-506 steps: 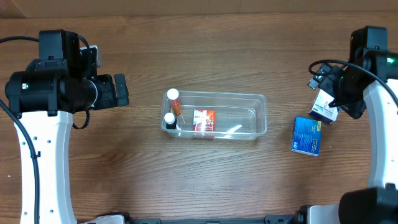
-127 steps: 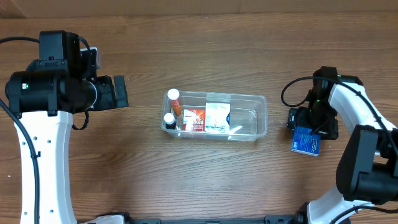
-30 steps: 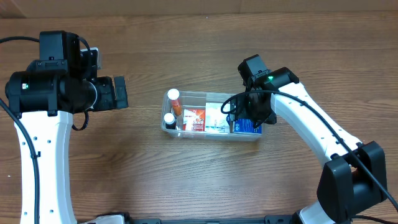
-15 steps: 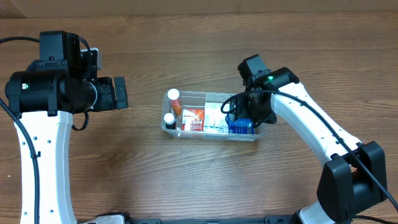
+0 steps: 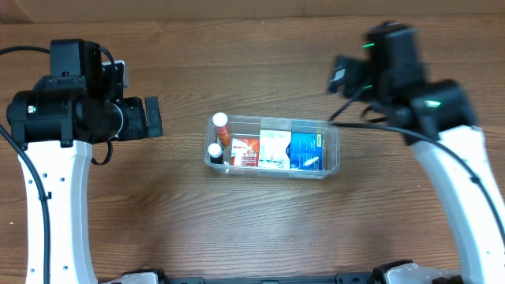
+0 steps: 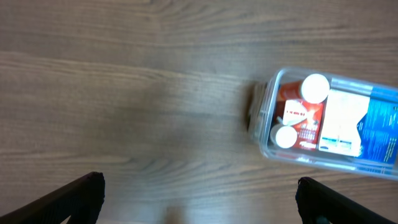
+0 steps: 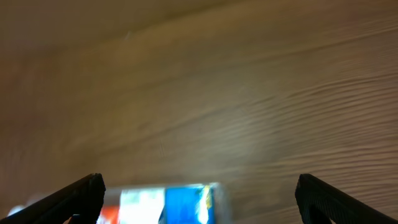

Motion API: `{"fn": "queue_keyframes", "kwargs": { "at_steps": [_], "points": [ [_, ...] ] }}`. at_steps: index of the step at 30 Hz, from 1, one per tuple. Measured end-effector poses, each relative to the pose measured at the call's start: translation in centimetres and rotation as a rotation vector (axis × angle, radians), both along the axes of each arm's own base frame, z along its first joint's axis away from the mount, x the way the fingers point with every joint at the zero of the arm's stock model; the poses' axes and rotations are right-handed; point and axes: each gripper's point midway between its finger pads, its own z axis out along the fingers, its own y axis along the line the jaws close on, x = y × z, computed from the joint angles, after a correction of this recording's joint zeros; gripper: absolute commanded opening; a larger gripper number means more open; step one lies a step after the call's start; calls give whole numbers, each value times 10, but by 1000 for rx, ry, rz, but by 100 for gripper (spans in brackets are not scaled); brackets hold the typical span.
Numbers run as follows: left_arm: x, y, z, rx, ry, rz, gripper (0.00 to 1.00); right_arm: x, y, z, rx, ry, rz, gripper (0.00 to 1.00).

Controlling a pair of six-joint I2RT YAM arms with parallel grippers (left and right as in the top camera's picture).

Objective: Pack container

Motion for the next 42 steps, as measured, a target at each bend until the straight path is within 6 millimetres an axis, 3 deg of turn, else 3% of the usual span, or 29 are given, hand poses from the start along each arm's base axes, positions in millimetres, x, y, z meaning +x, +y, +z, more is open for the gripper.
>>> {"fn": "queue_keyframes", "kwargs": {
  "at_steps": [2,4,8,13,17,20,22,24,27,29,34,42],
  "points": [
    [8,0,3,2,-35,0,100,10,-37,2,9,-20,-97,100],
    [13,1,6,3,-56,0,100,21,-58,-5,19,-16,-151,100],
    [21,1,10,5,-94,0,100,21,-80,-19,25,29,-201,100],
    [25,0,12,13,-116,-25,100,7,-84,-27,25,88,-210,100],
    [20,-4,21,9,-156,-67,100,-18,-83,-6,35,52,-205,100],
    [2,-6,49,25,-301,-86,100,-54,-83,21,47,-52,-201,100],
    [-20,-8,60,30,-385,-90,100,-75,-83,21,53,-93,-200,100],
    [-46,-10,62,35,-454,-93,100,-99,-83,7,54,-95,-202,100],
    [-84,-12,46,39,-528,-94,100,-135,-83,-31,53,-60,-201,100],
    [-109,-13,20,32,-544,-83,100,-162,-79,-58,68,-29,-184,100],
    [-139,-15,-7,-22,-607,-12,100,-185,-72,-58,102,-74,-155,100],
    [-157,-16,-47,-63,-452,38,100,-189,-70,-67,107,-32,-149,100]
  ]
}}
